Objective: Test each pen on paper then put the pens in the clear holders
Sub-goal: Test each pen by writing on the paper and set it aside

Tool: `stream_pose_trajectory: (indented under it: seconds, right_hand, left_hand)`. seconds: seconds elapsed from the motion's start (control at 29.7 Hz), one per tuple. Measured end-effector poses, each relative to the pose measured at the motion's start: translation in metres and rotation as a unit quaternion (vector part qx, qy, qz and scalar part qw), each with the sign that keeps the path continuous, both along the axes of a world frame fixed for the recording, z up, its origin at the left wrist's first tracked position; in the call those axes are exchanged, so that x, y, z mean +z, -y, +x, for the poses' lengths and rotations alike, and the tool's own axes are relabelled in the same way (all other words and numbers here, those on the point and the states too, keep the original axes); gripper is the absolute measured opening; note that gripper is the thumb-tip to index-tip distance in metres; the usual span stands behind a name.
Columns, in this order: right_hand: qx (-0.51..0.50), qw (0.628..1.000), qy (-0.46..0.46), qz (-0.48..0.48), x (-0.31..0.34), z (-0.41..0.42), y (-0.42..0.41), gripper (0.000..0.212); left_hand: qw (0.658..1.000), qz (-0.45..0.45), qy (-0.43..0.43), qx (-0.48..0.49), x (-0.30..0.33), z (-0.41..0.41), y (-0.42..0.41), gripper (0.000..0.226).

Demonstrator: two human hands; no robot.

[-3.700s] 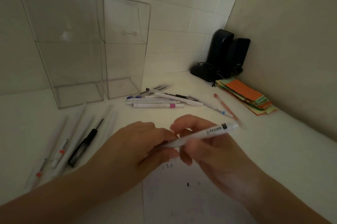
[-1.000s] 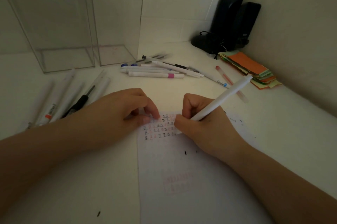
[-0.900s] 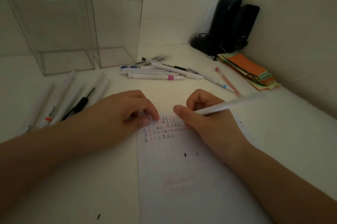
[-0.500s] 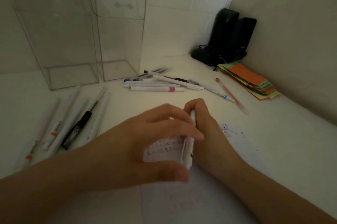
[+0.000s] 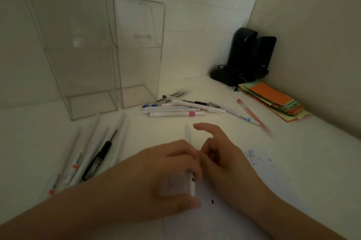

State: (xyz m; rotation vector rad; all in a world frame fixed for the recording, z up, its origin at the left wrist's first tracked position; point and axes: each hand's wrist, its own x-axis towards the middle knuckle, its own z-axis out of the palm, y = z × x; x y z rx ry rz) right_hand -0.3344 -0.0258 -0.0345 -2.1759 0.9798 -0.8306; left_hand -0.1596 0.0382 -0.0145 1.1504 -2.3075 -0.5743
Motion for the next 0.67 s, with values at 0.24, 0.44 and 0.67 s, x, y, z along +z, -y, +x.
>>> stream_pose_trajectory:
  seconds: [0.24,0.44,0.67]
  right_hand:
    - [-0.094,0.996,0.001,0.013,0.003,-0.004,0.003,0.024]
    - [-0.113,0.991,0.006,0.067,0.005,-0.009,0.012,0.019]
    - [-0.133,0.984,0.053,0.103,0.009,-0.012,0.014,0.018]
  left_hand:
    - [0.98,-0.095,0.131,0.116,-0.014,0.039,0.011,0.033]
    - [0.956,-0.082,0.165,0.227,0.001,0.044,0.005,0.058]
    - [0.956,-0.071,0.177,0.224,0.001,0.028,0.033,0.012]
